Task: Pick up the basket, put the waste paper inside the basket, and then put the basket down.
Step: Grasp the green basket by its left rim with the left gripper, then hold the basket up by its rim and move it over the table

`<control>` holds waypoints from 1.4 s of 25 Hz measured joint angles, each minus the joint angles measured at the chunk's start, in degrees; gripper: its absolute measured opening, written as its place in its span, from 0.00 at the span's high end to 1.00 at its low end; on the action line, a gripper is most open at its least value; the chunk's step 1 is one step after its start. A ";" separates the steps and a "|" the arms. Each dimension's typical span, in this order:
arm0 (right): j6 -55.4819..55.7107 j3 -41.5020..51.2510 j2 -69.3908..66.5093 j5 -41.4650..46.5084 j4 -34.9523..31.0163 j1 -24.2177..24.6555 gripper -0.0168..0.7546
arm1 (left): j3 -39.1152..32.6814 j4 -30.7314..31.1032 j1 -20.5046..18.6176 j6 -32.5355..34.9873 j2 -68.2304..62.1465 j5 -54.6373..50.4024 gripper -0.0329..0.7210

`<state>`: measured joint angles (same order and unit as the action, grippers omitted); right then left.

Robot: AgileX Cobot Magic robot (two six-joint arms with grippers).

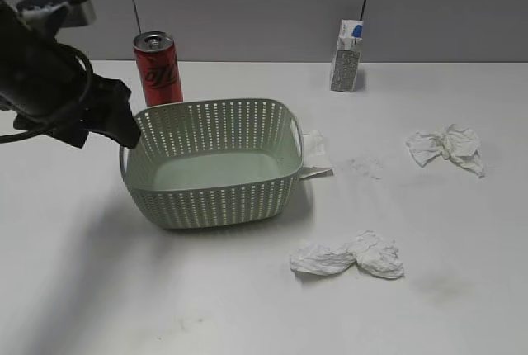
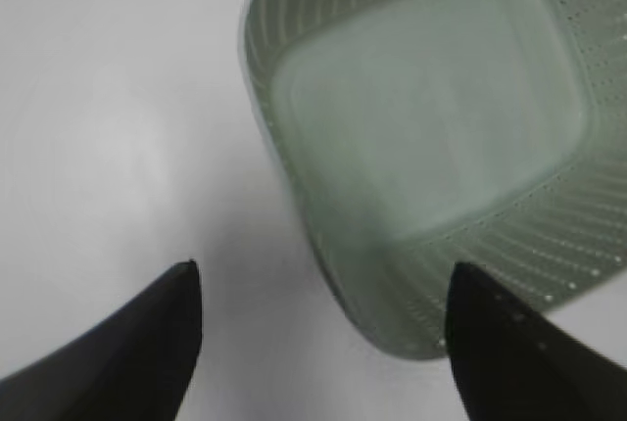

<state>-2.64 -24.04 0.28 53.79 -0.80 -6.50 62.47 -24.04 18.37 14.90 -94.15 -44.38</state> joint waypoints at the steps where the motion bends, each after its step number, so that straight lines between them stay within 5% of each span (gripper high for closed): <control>1: 0.00 0.00 0.00 0.00 0.00 0.00 0.24 | 0.50 -0.69 -0.60 -0.48 -1.90 0.21 0.17; 13: 0.00 0.00 0.00 0.00 0.00 0.00 0.24 | 2.64 -9.31 -2.08 -2.37 -13.77 3.66 0.24; 18: 0.00 0.00 0.00 0.00 0.00 0.00 0.24 | 2.85 -9.60 -2.08 -2.37 -14.08 5.49 0.50; 24: 0.00 0.00 0.00 0.00 0.00 0.00 0.24 | 2.91 -9.37 -2.08 -2.30 -14.25 5.82 0.94; 31: 0.00 0.00 0.00 0.00 0.00 0.00 0.24 | 2.96 -8.83 -2.01 -2.53 -13.55 4.83 0.96; 35: 0.00 0.00 0.00 -0.06 0.00 0.00 0.24 | 3.14 -0.59 -1.96 -6.79 -8.16 4.50 0.96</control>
<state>-2.64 -24.04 0.28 53.73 -0.80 -6.50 65.61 -24.64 16.40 8.11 -102.31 -39.88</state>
